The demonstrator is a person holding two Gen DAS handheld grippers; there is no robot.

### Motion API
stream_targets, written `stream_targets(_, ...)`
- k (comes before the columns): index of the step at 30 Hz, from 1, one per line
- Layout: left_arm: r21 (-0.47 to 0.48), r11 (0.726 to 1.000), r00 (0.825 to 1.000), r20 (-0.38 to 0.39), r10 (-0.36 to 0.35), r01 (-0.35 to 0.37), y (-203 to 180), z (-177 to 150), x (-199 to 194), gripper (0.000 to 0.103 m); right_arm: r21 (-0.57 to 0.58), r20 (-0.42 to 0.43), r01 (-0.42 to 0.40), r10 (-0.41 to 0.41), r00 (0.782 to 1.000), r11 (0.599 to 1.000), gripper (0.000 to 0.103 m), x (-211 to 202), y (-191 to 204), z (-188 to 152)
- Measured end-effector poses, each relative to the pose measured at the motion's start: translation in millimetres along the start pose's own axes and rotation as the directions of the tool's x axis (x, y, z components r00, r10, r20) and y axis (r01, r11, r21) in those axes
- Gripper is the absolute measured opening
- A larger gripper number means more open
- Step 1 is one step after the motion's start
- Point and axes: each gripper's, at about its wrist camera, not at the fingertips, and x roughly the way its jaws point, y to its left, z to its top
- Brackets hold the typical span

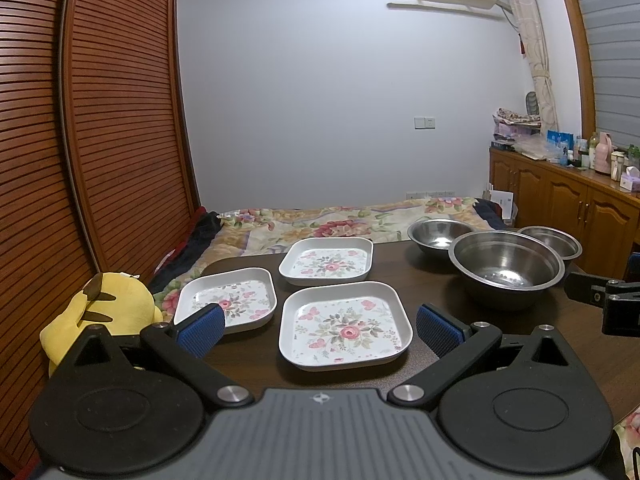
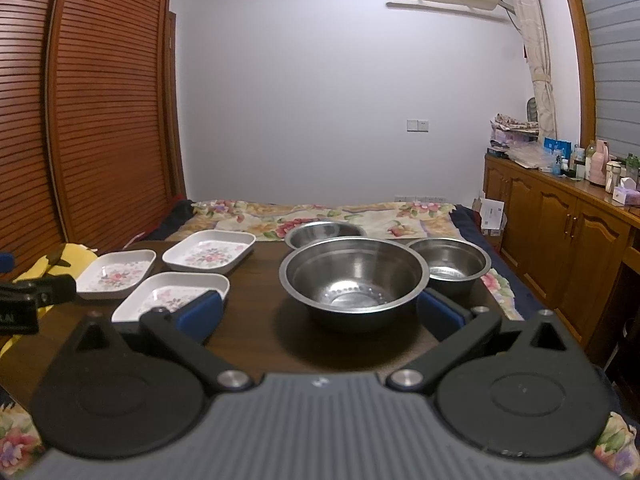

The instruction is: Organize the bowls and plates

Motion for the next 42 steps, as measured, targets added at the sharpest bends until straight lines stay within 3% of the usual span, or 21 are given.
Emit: stream_targets(42,0.002,1.0,1.0,0.002,-0.003,0.003,-1.0,-0.9,-3.1,0.103,-0.002,-0.002,-0.003,0.003,1.0,1.0,0.103,-0.7,2.8,1.1)
